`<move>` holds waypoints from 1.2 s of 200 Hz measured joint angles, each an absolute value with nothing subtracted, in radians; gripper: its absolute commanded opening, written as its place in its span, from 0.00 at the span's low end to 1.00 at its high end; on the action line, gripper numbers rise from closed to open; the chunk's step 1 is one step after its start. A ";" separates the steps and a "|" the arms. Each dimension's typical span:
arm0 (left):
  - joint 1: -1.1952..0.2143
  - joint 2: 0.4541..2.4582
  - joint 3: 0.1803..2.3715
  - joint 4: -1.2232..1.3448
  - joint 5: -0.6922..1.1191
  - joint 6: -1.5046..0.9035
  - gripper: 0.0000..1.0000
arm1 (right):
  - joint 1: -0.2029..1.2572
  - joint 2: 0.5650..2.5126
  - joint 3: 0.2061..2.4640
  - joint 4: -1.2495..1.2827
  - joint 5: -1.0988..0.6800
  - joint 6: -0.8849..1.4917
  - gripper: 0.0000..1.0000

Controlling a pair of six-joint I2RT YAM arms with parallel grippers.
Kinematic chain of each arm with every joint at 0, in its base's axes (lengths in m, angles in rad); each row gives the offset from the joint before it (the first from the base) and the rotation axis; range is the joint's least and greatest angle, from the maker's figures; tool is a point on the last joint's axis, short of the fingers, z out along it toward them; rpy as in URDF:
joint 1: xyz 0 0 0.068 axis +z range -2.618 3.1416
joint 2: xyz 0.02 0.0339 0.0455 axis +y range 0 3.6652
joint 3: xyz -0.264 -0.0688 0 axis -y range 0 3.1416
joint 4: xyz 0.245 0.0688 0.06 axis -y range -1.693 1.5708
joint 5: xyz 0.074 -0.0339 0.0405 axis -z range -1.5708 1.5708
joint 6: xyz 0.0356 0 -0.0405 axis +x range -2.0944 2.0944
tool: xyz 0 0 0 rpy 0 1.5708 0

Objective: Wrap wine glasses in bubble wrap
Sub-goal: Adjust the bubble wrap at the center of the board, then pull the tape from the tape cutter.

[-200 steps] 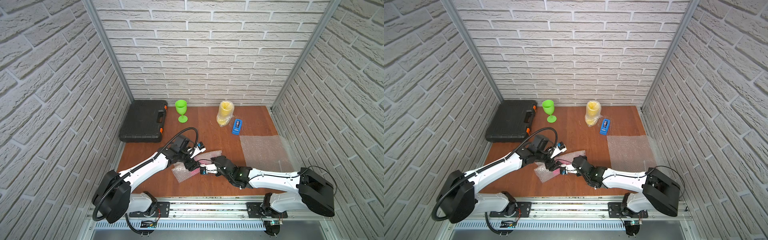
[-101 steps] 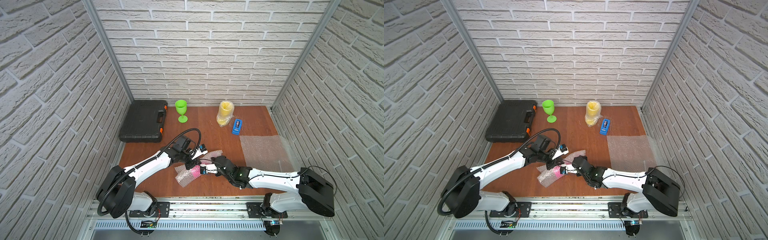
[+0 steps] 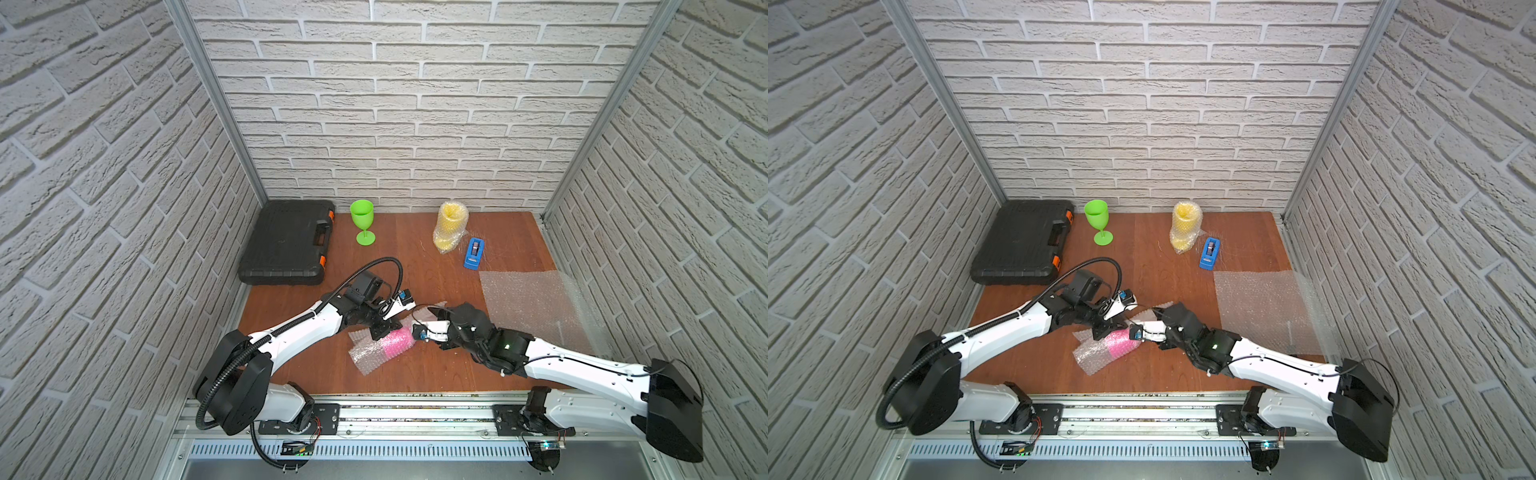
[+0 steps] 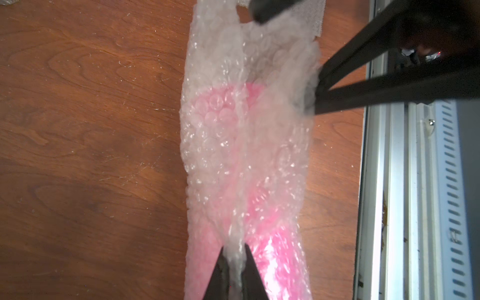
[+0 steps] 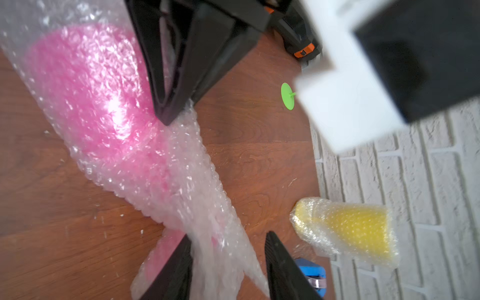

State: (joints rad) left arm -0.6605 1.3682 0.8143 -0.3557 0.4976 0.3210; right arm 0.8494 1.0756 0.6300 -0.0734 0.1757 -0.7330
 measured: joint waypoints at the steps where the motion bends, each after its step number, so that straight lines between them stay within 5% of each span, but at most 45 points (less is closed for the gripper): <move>1: -0.661 1.368 0.814 -0.356 0.497 0.321 0.10 | 0.841 1.072 0.632 -0.076 0.166 -0.726 0.43; 50: -0.682 1.368 0.814 -0.364 0.471 0.321 0.11 | 0.574 1.060 0.753 -0.139 -0.047 -0.326 0.40; 128: -0.731 1.348 0.810 -0.374 0.398 0.321 0.12 | 0.283 1.341 0.911 -0.350 -0.280 0.330 0.41; 168: -0.741 1.330 0.797 -0.376 0.378 0.318 0.12 | 0.112 1.521 1.023 -0.356 -0.428 0.432 0.41; 240: -0.742 1.314 0.793 -0.393 0.360 0.318 0.12 | -0.087 1.871 1.348 -0.363 -0.599 0.477 0.25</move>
